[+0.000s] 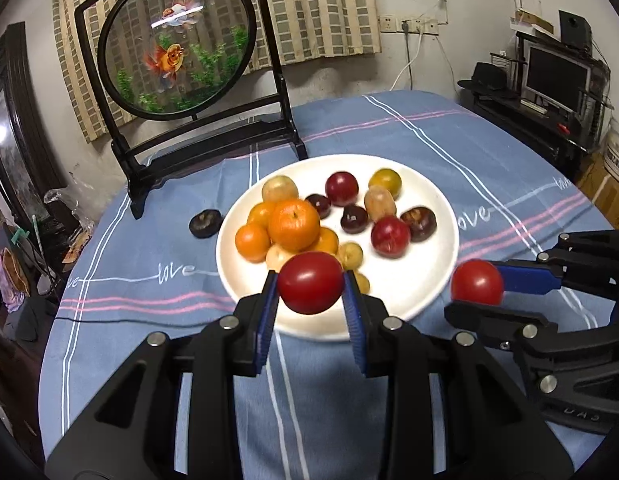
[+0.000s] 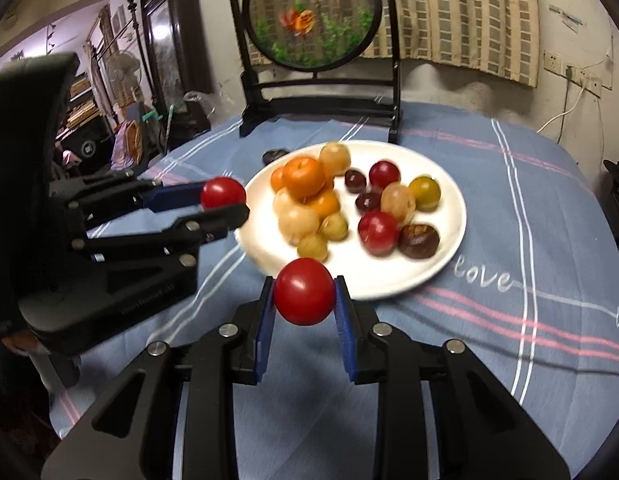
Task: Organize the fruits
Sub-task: 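Carry both red cherry tomatoes over the white plate with both grippers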
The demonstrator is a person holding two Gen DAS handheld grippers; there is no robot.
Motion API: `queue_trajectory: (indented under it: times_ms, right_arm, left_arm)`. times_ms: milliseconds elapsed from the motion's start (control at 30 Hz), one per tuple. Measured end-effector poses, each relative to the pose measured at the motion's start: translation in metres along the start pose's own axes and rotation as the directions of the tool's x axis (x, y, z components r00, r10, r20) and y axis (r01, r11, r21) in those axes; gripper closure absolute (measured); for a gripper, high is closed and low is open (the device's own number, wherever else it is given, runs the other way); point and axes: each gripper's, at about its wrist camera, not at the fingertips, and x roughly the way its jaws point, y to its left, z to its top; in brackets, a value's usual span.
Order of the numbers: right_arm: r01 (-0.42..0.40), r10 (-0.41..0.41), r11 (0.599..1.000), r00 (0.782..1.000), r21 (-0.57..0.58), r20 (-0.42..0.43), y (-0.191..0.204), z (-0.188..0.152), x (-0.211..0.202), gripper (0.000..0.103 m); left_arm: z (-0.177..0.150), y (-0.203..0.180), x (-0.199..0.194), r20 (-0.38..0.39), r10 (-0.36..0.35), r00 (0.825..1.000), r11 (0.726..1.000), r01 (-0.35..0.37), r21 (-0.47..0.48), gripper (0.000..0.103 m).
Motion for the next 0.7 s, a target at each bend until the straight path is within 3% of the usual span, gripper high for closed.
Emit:
queue_trajectory:
  times_ms: [333, 700]
  right_arm:
    - [0.043, -0.045, 0.997, 0.998, 0.057, 0.037, -0.034, 0.046, 0.010, 0.074]
    - [0.067, -0.068, 0.997, 0.997, 0.046, 0.020, -0.045, 0.069, 0.035, 0.074]
  left_arm:
    - [0.031, 0.001, 0.026, 0.018, 0.065, 0.998, 0.997, -0.066, 0.041, 0.070]
    - [0.046, 0.002, 0.054, 0.008, 0.100, 0.995, 0.993, -0.100, 0.060, 0.070]
